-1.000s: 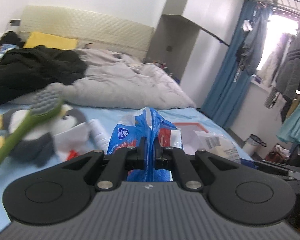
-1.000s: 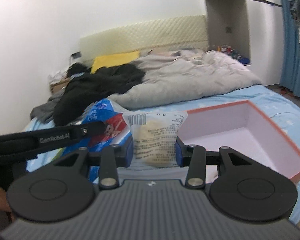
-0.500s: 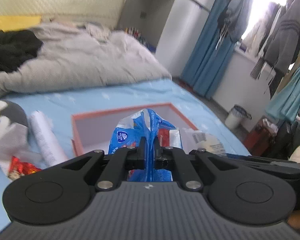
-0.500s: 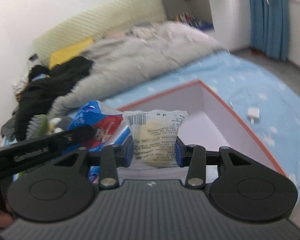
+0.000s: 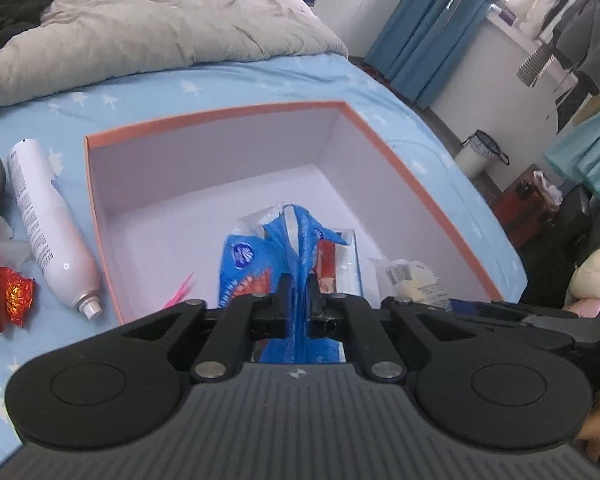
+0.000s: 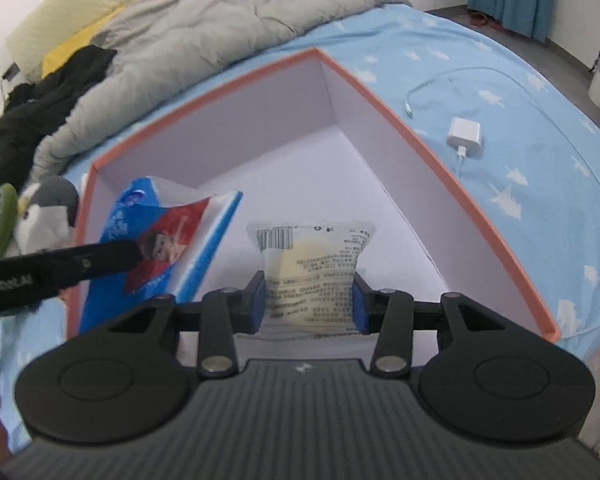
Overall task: Organize soft objects
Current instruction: 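Carry the wipe pack and bread bag with both tools into the pink box, then open both tools to release the items and withdraw from the box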
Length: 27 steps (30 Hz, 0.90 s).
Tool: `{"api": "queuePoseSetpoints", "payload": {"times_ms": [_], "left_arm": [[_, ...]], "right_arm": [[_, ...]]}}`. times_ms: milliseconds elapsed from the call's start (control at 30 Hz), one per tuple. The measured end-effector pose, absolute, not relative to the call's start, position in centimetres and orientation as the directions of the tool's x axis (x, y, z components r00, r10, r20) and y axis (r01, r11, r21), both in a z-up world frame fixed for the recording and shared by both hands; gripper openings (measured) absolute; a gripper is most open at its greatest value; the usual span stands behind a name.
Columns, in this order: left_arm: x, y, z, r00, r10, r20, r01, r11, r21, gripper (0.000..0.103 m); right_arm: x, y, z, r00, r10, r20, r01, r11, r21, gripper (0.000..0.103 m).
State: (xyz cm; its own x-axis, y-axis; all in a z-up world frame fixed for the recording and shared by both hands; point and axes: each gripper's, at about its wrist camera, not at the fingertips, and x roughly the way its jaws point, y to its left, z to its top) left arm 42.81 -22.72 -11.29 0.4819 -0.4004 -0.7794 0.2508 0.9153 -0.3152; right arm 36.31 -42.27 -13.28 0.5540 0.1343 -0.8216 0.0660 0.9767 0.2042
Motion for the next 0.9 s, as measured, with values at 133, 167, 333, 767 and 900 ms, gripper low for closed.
{"api": "queuePoseSetpoints", "payload": {"times_ms": [133, 167, 333, 767, 900], "left_arm": [[43.0, -22.1, -11.9, 0.485, -0.370, -0.793, 0.217, 0.929, -0.301, 0.053], [42.8, -21.8, -11.8, 0.496, -0.369, -0.786, 0.209, 0.929, -0.305, 0.059], [41.0, -20.8, -9.6, 0.560, -0.374, -0.739, 0.253, 0.927, -0.278, 0.059], [32.0, -14.2, -1.5, 0.787, -0.276, -0.552, 0.286, 0.956, -0.070, 0.059], [28.2, -12.0, -1.0, 0.835, -0.216, -0.506, 0.260, 0.966, 0.017, 0.059]], "right_arm": [[36.2, -42.2, -13.3, 0.545, 0.142, -0.826, 0.053, 0.978, 0.203, 0.055], [36.1, -42.2, -13.2, 0.547, 0.140, -0.825, 0.057, 0.977, 0.203, 0.055], [35.0, -41.8, -11.6, 0.599, 0.151, -0.787, 0.045, 0.974, 0.221, 0.055], [28.2, -38.2, -4.9, 0.804, 0.188, -0.565, -0.062, 0.970, 0.234, 0.055], [25.9, -36.6, -4.1, 0.821, 0.223, -0.525, -0.112, 0.966, 0.234, 0.055]]}}
